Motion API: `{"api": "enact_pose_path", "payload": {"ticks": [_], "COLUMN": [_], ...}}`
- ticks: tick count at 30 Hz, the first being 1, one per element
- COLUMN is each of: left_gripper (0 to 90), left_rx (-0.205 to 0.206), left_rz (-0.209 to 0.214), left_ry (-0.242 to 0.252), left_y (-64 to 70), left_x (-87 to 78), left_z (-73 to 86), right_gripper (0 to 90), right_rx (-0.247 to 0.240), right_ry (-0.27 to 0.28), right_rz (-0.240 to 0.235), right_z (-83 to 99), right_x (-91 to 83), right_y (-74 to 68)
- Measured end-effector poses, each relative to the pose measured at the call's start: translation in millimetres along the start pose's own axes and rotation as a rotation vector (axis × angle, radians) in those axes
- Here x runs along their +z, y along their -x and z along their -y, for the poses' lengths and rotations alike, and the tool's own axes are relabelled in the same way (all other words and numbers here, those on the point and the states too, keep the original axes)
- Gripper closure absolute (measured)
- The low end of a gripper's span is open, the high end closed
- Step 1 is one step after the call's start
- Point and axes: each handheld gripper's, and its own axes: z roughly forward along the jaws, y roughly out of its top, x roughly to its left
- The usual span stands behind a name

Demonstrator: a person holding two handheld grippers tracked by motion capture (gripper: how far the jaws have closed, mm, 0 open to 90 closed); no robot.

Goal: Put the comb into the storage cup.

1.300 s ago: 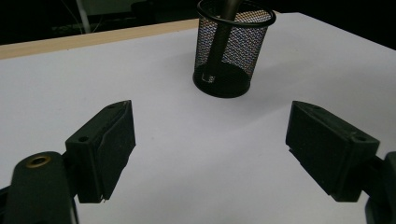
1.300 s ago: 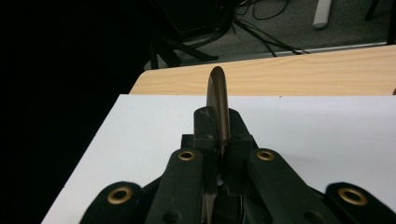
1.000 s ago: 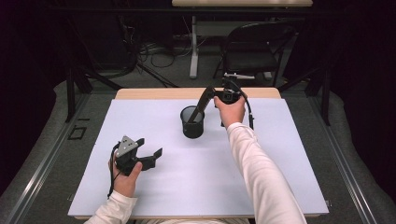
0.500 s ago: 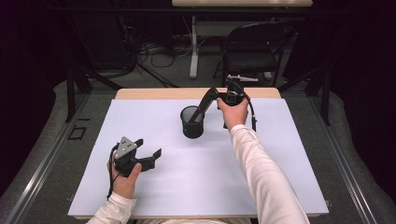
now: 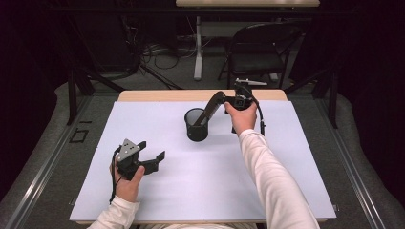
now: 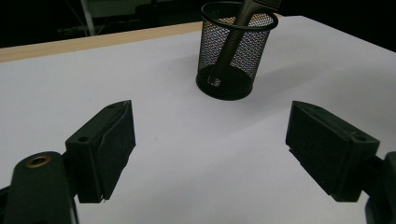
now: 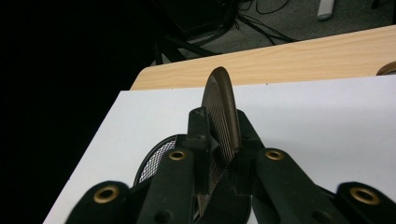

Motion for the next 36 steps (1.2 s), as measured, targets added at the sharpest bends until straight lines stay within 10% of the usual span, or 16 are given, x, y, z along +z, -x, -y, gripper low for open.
{"api": "enact_pose_path", "payload": {"ticks": [24, 36], "left_gripper": [16.1, 16.1], "left_rx": [-0.024, -0.028], "left_rz": [-0.013, -0.022], "left_ry": [0.011, 0.011], "left_y": [-2.5, -3.5], "left_x": [-0.8, -0.4], "left_z": [-1.0, -1.2], "right_gripper": [40.1, 44.3], "right_rx": [-0.124, -0.273], "right_ry": [0.064, 0.064], "right_rz": [0.023, 0.045], "right_z": [-1.2, 2.9], "right_x": [-15.6, -22.1], "right_y": [-4.7, -4.9]}}
